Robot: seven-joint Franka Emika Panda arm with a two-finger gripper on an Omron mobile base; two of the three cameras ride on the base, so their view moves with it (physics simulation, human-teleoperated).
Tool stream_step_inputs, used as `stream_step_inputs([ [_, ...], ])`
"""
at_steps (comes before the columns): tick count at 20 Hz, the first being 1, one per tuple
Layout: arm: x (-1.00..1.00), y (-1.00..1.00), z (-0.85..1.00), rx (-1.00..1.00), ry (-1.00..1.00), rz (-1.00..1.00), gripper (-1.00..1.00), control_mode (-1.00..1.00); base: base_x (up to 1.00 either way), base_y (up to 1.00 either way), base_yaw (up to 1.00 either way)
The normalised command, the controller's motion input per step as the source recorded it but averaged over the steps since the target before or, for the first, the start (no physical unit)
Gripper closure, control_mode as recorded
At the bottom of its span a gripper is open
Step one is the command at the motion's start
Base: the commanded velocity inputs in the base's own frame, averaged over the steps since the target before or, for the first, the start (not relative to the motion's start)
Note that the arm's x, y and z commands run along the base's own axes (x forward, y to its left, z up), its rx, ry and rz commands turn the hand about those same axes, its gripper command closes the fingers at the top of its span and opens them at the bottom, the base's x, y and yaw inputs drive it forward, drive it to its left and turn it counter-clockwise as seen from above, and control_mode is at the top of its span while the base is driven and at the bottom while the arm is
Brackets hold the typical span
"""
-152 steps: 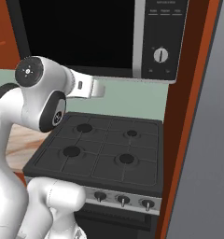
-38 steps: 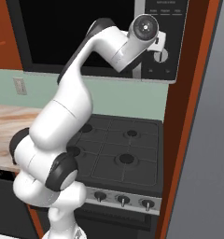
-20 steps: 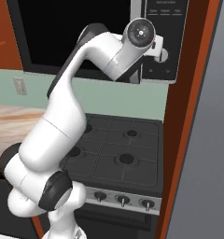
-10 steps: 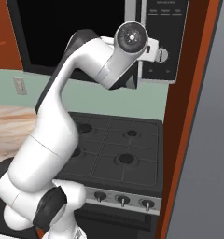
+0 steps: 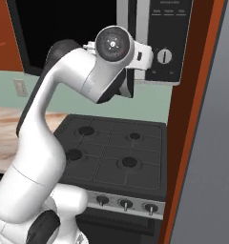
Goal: Retrieve the reheated potato from the microwave, then place the potato, cheese, and condiment on the cutting board.
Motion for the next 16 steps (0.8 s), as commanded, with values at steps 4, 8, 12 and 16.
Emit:
stream_step_inputs([
  [4, -0.67, 0.10, 0.04, 0.00, 0.00, -0.12, 1.00, -1.00, 0.00, 0.00, 0.00],
  [8, -0.67, 0.08, 0.04, 0.00, 0.00, -0.14, 1.00, -1.00, 0.00, 0.00, 0.00],
  [12, -0.68, 0.01, 0.05, 0.00, 0.00, -0.09, 1.00, -1.00, 0.00, 0.00, 0.00],
  [16, -0.66, 0.00, 0.08, 0.00, 0.00, -0.08, 1.00, -1.00, 0.00, 0.00, 0.00],
])
